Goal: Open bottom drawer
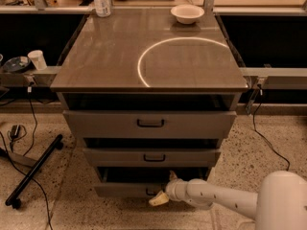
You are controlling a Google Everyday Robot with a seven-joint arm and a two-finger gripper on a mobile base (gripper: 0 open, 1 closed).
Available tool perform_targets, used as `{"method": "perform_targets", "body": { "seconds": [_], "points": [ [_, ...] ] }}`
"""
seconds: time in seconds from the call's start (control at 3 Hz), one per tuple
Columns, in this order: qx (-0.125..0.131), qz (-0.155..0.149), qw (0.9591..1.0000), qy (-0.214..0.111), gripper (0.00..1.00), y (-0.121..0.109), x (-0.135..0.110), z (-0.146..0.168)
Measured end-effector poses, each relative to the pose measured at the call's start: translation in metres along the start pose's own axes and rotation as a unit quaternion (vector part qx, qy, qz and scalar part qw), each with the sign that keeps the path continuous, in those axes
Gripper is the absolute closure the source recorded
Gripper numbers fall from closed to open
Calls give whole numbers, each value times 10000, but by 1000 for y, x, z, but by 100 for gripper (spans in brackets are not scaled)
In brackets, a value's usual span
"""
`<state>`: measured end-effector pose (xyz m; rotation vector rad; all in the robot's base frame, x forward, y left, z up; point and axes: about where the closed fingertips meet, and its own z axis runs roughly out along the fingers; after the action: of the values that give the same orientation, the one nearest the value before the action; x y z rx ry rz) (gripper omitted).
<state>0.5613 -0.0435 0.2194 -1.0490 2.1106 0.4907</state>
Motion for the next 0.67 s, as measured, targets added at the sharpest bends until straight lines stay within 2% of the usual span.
{"method": "perform_targets", "body": {
  "seconds": [0.33, 0.67],
  "points": [
    [27, 95, 9999, -129, 0, -13, -8, 22],
    [-26, 113, 9998, -151, 0, -10, -6, 28]
  ]
}}
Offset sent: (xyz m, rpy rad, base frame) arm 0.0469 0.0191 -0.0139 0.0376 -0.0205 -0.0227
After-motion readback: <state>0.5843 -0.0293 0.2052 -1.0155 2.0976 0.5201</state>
